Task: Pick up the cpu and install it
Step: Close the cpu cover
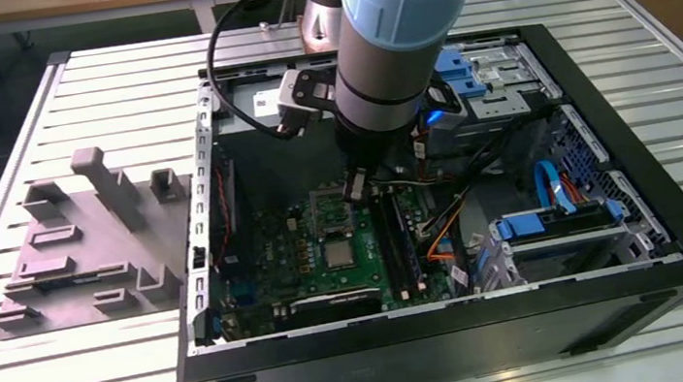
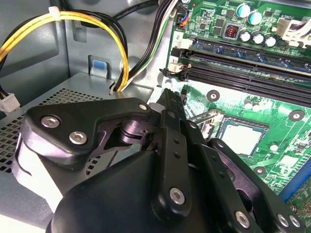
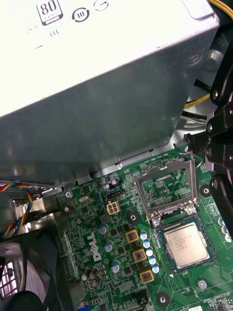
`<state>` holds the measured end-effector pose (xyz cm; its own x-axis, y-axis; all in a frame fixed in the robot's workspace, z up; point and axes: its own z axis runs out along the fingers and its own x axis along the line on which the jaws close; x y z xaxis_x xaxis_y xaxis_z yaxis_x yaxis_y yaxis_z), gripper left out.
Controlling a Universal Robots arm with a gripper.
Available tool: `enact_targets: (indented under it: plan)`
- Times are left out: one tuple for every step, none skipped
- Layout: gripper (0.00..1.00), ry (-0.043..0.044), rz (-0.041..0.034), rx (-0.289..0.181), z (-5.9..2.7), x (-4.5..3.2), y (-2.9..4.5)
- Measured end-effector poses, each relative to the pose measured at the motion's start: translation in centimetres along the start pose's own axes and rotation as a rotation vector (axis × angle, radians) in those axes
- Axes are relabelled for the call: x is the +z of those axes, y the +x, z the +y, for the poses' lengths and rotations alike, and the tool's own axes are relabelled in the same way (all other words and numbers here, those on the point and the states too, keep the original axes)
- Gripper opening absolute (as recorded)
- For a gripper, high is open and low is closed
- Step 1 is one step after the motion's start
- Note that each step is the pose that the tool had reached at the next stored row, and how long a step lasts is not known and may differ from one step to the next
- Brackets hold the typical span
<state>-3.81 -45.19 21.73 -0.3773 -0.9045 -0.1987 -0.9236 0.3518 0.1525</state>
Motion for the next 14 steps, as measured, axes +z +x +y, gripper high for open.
enact_targets:
  plan:
    - [0.11,0.0000,0.0001,0.000,0.00,0.00,0.00]
    - [0.11,0.0000,0.0000,0.000,0.00,0.00,0.00]
    - [0.11,0.0000,0.0001,0.000,0.00,0.00,0.00]
    - [0.11,0.0000,0.0001,0.000,0.00,0.00,0.00]
    - [0.11,0.0000,0.0001,0.000,0.00,0.00,0.00]
    - [0.11,0.0001,0.0002,0.000,0.00,0.00,0.00]
    - [0.11,0.0001,0.0002,0.000,0.00,0.00,0.00]
    - [0.11,0.0001,0.0002,0.000,0.00,0.00,0.00]
    - [0.11,0.0001,0.0001,0.000,0.00,0.00,0.00]
    - [0.11,0.0001,0.0002,0.000,0.00,0.00,0.00]
    - [0.11,0.0001,0.0002,0.000,0.00,0.00,0.00]
    - [0.11,0.0001,0.0002,0.000,0.00,0.00,0.00]
    - [0.11,0.0001,0.0003,0.000,0.00,-0.01,-0.01]
    - [0.11,0.0001,0.0008,0.000,0.01,-0.08,-0.02]
